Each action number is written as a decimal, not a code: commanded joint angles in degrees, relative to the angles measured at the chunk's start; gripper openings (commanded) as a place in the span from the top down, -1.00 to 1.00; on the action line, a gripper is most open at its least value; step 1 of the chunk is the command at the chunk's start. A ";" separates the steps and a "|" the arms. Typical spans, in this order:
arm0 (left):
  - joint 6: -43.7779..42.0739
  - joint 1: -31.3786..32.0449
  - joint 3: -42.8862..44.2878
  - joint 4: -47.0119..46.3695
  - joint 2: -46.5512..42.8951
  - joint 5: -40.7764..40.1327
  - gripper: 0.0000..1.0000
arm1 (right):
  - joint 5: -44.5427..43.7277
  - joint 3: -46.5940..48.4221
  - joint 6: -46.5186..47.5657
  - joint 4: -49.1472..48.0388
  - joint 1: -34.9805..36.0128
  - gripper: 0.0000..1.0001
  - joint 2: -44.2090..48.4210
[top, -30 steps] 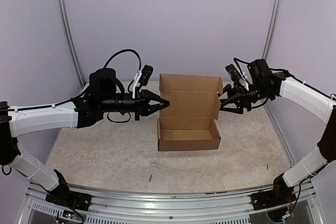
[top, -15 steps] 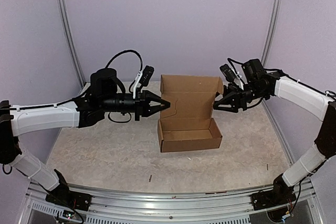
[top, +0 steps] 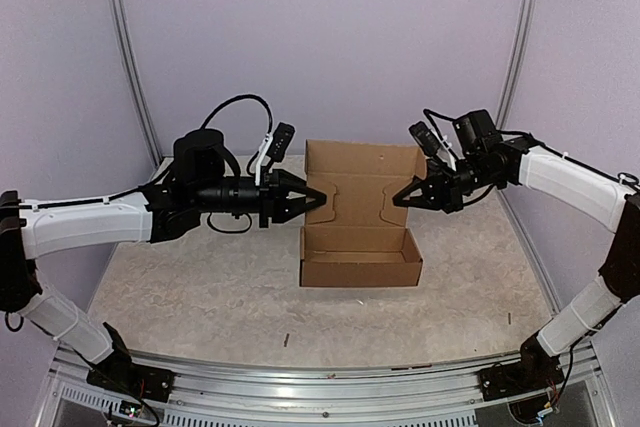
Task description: Fold the paper box
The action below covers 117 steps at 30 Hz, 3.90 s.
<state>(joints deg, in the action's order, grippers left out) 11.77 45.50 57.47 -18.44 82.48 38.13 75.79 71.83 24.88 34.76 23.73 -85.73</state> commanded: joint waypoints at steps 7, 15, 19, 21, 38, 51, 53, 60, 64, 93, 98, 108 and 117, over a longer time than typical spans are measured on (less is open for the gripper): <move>7.55 1.26 2.28 26.17 -9.35 -49.80 -0.97 | -8.98 -3.05 -1.24 -1.93 -4.39 1.00 2.95; 2.82 0.80 -3.12 37.06 -13.55 -69.56 -0.97 | -20.49 -5.77 3.99 -2.76 -7.52 1.00 4.91; -1.22 -1.97 -2.87 39.94 -10.67 -65.23 -0.97 | -21.08 -5.96 4.76 -4.24 -9.38 1.00 4.98; -2.06 -3.55 -3.34 40.17 -11.25 -64.67 -0.97 | -20.70 -5.83 5.18 -4.23 -10.22 1.00 5.08; -10.76 -10.17 -5.10 22.26 -18.91 -56.28 -0.98 | -18.50 -12.19 8.61 -12.76 -10.71 1.00 5.51; -3.65 -21.34 -14.89 10.52 -21.27 -38.90 -0.97 | -14.57 -13.02 12.40 -10.02 -10.55 1.00 5.51; -3.89 -21.10 -13.36 12.25 -20.03 -36.47 -0.98 | -15.20 -12.64 13.21 -9.26 -10.54 1.00 5.53; -5.89 -20.78 -13.48 12.26 -17.68 -32.44 -0.97 | -14.33 -13.02 13.28 -9.03 -10.51 1.00 6.93; -4.40 -19.56 -10.77 14.60 -15.04 -32.81 -0.98 | -10.45 -13.26 13.60 -7.90 -10.51 1.00 6.95; -17.25 1.42 -7.51 -1.04 -0.53 -8.35 -0.45 | -1.99 -7.23 29.37 10.80 -8.10 0.94 3.29; -17.18 2.09 -6.95 -2.13 1.21 -4.74 -0.23 | -1.82 -6.78 27.98 10.22 -7.32 0.94 3.19; -16.12 2.75 -1.79 -3.30 7.11 0.04 0.21 | -2.76 -7.18 27.14 9.61 -4.91 0.92 3.17; -16.00 3.19 1.44 -2.26 10.07 3.03 0.86 | -3.98 -7.66 25.56 8.21 -4.39 0.89 3.37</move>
<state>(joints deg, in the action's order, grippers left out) -4.34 48.07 57.28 -20.69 91.64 39.64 71.77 63.92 51.27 43.11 18.09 -82.35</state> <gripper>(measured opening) 0.123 0.056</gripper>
